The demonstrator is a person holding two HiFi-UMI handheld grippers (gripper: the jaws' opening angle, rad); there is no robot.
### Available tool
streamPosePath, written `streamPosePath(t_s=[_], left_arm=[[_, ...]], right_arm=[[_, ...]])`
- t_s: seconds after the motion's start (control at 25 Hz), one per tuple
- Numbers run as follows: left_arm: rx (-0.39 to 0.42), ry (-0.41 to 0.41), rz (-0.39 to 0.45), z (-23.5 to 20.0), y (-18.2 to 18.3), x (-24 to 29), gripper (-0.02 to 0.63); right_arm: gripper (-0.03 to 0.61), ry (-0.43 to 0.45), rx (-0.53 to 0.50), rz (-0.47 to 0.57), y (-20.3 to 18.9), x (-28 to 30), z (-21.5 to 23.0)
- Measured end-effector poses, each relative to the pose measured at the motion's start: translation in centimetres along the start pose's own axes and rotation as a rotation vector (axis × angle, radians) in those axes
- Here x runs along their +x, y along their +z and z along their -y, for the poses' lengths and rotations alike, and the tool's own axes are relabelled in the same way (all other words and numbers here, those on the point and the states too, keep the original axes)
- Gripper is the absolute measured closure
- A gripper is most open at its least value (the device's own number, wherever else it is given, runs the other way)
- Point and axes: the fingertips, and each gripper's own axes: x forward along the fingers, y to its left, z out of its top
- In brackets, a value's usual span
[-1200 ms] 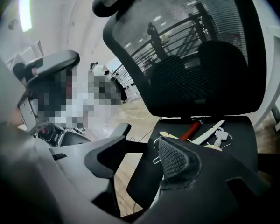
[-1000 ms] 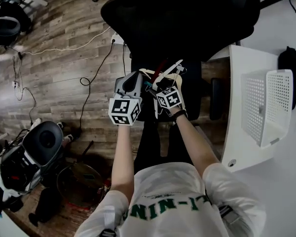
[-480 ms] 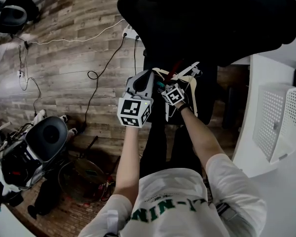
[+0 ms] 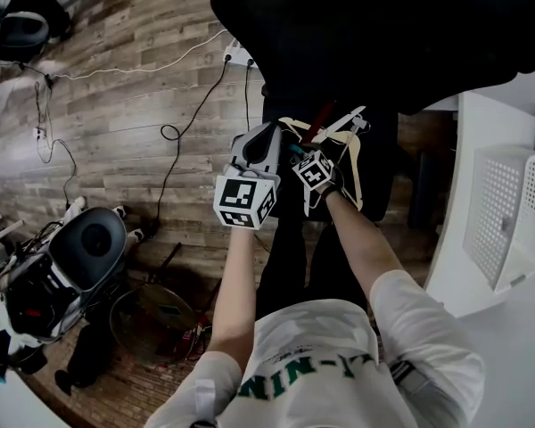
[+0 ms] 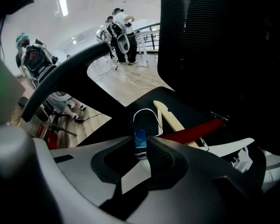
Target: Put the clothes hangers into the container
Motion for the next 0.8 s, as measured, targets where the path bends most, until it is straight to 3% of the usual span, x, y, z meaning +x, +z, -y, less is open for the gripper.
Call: streamPosePath(t_s=[0.24,0.8], left_arm=[[-0.004,-0.007,0.013,0.5,0.9,-0.4,0.598],[0.019,-0.018,0.037,0.5,5.0,-1.7,0.598]], right_arm=[[0.483,0.033,0.002,0.015,0.0,-2.1,-0.9],[0.485,0.038,0.012,0.158,5.3,-13.2,-0.9]])
